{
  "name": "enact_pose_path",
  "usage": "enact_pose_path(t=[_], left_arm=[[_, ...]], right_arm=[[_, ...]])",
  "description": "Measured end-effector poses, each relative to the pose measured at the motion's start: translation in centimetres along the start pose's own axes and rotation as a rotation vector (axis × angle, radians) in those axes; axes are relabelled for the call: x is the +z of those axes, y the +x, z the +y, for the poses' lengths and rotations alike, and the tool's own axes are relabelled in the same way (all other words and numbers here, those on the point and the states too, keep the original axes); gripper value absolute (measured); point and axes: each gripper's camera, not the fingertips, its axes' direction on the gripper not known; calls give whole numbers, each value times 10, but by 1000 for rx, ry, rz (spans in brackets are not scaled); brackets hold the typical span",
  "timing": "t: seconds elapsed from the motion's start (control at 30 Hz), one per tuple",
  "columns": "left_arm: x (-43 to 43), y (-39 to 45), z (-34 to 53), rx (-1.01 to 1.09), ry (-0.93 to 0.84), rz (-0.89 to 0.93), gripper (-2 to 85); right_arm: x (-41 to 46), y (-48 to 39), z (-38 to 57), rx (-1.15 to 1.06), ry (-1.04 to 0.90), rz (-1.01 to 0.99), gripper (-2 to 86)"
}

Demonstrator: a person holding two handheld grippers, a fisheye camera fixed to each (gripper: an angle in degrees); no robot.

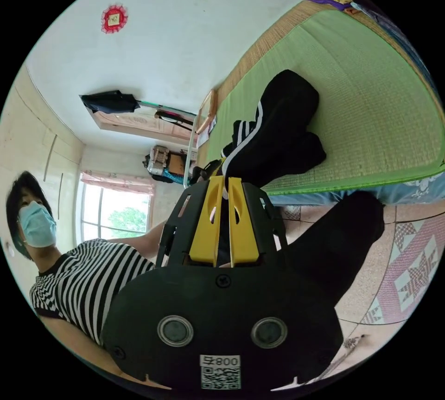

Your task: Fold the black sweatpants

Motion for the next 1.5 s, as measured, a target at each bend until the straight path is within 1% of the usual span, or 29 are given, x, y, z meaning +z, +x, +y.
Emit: enact_pose_path(t=[0.23,0.33,0.4,0.53,0.6,0.73,0.8,0.9,1.03,1.13,1.23,1.3,1.33,1.4,1.47,1.5], left_arm=[[-36,-30,13,15,0,64,15],[-47,-41,20,9,-7,70,13],[-53,-47,23,3,-2,86,13],[-62,-55,30,2,6,108,13],[-65,-58,32,10,-3,106,13],[-72,-66,38,11,-13,104,13],[-76,-71,40,1,-7,110,13],[-83,-77,41,-10,10,121,13],[-95,-74,27,18,57,175,12],[-106,-54,1,91,106,195,11],[-121,-15,-29,240,145,187,10],[-133,14,-42,340,190,189,10],[-143,33,-48,405,222,191,11],[-158,57,-50,488,266,204,11],[-178,80,-43,581,319,228,11],[-183,83,-39,594,335,233,11]], right_arm=[[2,-58,-31,-55,53,195,29],[31,-88,-65,-115,15,274,56],[71,-108,-97,-170,-51,341,73],[145,-122,-143,-190,-172,420,84],[188,-132,-166,-205,-228,491,89],[242,-139,-187,-203,-306,587,91],[273,-136,-191,-185,-385,679,85],[289,-134,-190,-191,-437,746,55],[272,-139,-198,-177,-415,681,12],[231,-148,-216,-148,-306,616,2],[169,-165,-237,-142,-153,553,-1],[109,-185,-248,-159,-14,519,-1],[93,-189,-248,-165,22,509,-1],[30,-203,-244,-181,163,444,-1],[-10,-208,-233,-197,245,408,0],[-32,-209,-221,-207,287,388,1]])
